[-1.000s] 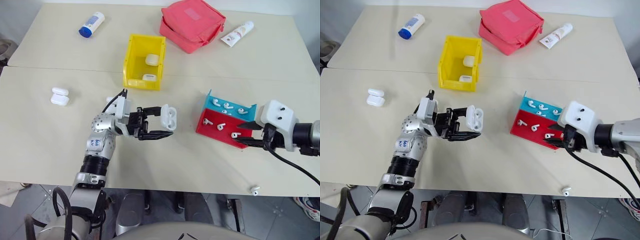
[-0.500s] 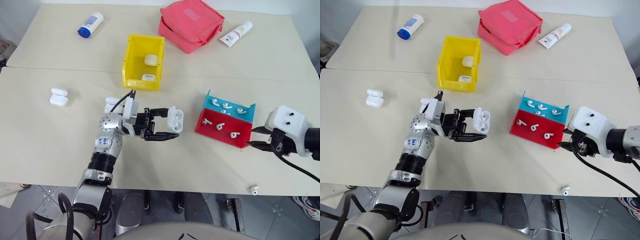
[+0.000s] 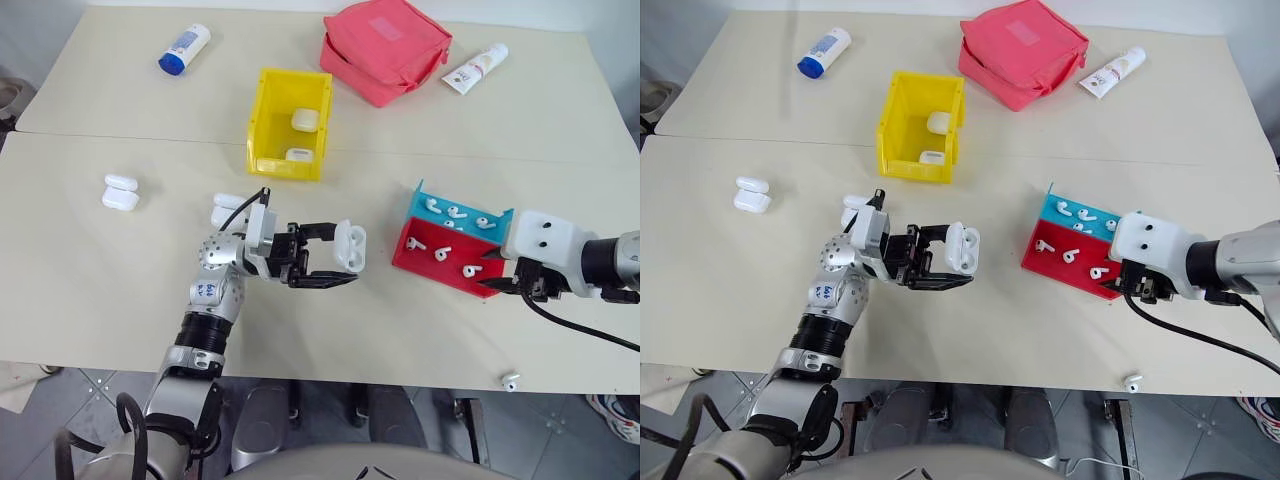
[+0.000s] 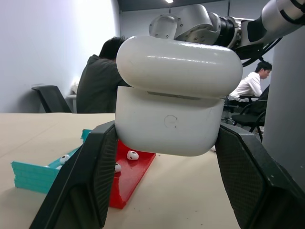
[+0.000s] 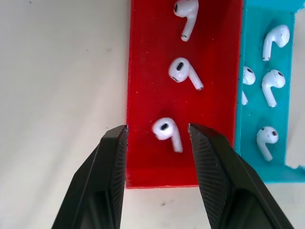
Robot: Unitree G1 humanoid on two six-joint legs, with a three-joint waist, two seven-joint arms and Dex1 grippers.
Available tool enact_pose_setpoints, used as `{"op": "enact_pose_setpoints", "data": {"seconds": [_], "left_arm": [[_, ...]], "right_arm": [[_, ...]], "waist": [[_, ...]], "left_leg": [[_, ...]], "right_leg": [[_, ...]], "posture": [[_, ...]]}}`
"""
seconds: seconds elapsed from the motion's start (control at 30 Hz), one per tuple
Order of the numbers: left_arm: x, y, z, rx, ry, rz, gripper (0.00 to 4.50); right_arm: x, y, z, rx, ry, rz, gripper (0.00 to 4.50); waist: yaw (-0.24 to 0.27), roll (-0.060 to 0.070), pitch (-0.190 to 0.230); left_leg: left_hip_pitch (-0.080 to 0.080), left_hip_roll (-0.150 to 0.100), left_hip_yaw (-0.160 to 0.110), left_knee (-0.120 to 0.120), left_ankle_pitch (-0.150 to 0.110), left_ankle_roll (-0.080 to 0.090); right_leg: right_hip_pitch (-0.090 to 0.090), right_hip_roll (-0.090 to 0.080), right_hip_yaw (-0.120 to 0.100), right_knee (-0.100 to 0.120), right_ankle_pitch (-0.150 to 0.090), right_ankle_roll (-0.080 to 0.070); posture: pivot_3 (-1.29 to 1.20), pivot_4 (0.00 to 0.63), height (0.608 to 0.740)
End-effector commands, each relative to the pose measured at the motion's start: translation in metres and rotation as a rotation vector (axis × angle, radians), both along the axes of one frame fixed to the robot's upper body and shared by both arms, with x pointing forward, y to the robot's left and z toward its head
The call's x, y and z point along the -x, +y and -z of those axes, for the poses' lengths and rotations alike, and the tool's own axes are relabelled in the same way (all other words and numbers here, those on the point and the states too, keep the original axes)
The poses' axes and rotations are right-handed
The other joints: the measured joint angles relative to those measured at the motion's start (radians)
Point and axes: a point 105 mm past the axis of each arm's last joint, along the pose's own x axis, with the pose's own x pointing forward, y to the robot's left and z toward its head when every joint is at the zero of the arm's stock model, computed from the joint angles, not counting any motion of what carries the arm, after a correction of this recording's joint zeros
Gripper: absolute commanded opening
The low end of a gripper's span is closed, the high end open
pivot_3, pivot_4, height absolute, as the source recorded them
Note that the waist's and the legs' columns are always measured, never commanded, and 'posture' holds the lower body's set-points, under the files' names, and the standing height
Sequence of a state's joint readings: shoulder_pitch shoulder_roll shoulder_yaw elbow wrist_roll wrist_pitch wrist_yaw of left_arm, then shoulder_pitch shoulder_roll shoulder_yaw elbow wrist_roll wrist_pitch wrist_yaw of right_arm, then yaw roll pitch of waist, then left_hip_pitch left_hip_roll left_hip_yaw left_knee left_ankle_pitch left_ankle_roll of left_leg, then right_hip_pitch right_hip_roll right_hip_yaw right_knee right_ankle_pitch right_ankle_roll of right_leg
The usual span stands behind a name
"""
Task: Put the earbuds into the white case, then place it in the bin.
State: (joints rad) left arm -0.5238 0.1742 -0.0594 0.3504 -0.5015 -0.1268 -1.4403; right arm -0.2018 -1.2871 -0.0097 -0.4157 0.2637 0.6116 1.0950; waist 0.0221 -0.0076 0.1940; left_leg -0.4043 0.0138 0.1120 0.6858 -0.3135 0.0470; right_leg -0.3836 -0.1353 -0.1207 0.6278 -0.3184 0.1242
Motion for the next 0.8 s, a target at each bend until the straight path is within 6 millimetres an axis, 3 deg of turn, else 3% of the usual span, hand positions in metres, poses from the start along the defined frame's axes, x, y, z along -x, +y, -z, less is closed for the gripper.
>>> {"op": "enact_pose_setpoints", "data": {"seconds": [0.03,0.37,0.8], "left_arm": [[0.007,-0.004,-0.005,0.012,-0.035,0.013,2.73],[0.017,-0.007,-0.002,0.017,-0.027,0.030,2.73],[0.024,-0.005,0.000,0.012,-0.016,0.025,2.73]], "right_arm": [[-0.004,-0.005,-0.001,0.066,-0.009,-0.021,2.12],[-0.027,0.001,0.009,0.213,0.029,-0.187,2.12],[-0.032,0.004,0.018,0.259,0.070,-0.260,2.12]], "waist": [[0.000,0.000,0.000],[-0.008,0.000,0.000],[-0.005,0.000,0.000]], "left_leg": [[0.000,0.000,0.000,0.000,0.000,0.000],[0.000,0.000,0.000,0.001,0.000,0.000],[0.000,0.000,-0.002,0.001,0.000,0.000]], "right_leg": [[0.000,0.000,0.000,0.000,0.000,0.000],[0.000,0.000,-0.001,0.000,0.000,0.000],[0.001,0.000,-0.003,0.000,0.000,0.000]], "posture": [[0.00,0.150,0.740],[0.00,0.150,0.740],[0.00,0.150,0.740]]}}
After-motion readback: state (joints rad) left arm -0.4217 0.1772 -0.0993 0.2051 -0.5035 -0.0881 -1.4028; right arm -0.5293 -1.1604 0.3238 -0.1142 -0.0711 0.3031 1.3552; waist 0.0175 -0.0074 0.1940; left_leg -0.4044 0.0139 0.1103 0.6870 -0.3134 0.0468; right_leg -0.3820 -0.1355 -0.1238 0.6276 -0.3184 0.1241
